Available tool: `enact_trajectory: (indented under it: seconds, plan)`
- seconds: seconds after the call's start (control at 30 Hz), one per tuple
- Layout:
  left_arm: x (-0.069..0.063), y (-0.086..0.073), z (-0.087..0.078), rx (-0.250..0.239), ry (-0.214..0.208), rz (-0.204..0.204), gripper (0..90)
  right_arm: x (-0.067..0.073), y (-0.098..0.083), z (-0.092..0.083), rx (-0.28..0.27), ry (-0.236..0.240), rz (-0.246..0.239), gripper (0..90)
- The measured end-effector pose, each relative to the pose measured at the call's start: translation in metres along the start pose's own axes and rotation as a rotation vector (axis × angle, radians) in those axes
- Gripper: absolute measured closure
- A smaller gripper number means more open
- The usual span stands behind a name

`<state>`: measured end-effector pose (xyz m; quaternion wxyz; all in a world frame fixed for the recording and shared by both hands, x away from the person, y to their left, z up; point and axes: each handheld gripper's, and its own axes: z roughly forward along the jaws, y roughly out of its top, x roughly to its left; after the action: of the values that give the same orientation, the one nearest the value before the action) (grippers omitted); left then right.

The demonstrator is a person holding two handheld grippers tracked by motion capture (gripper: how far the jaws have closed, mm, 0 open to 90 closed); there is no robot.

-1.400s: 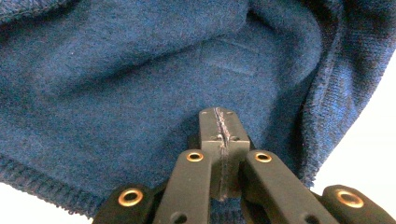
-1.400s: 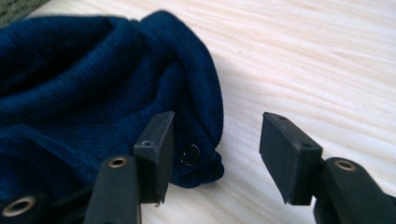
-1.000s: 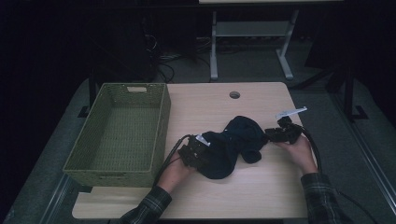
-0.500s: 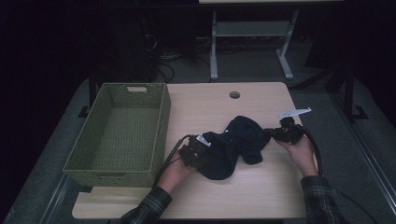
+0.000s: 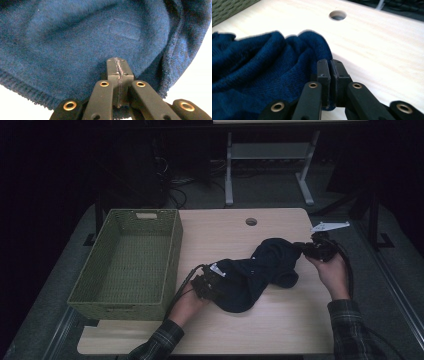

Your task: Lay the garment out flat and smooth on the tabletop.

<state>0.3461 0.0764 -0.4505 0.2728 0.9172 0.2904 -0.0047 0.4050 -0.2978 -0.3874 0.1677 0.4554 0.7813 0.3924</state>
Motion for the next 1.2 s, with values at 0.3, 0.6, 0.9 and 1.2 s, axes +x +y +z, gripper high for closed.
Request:
enact_trajectory:
  seconds: [0.3, 0.6, 0.9, 1.2]
  plan:
    - [-0.001, 0.000, 0.000, 0.001, 0.004, 0.000, 90.0, -0.012, 0.023, -0.004, -0.010, -0.082, 0.019, 86.3]
    - [-0.001, 0.000, -0.001, 0.007, 0.001, -0.002, 90.0, -0.029, 0.016, 0.027, 0.044, -0.129, 0.081, 86.3]
    - [-0.001, 0.000, 0.000, 0.001, -0.001, -0.001, 90.0, -0.028, 0.007, 0.042, 0.041, -0.113, 0.100, 68.3]
    - [-0.001, 0.000, 0.000, 0.001, 0.000, -0.003, 90.0, -0.011, 0.006, 0.009, 0.007, -0.075, 0.061, 71.3]
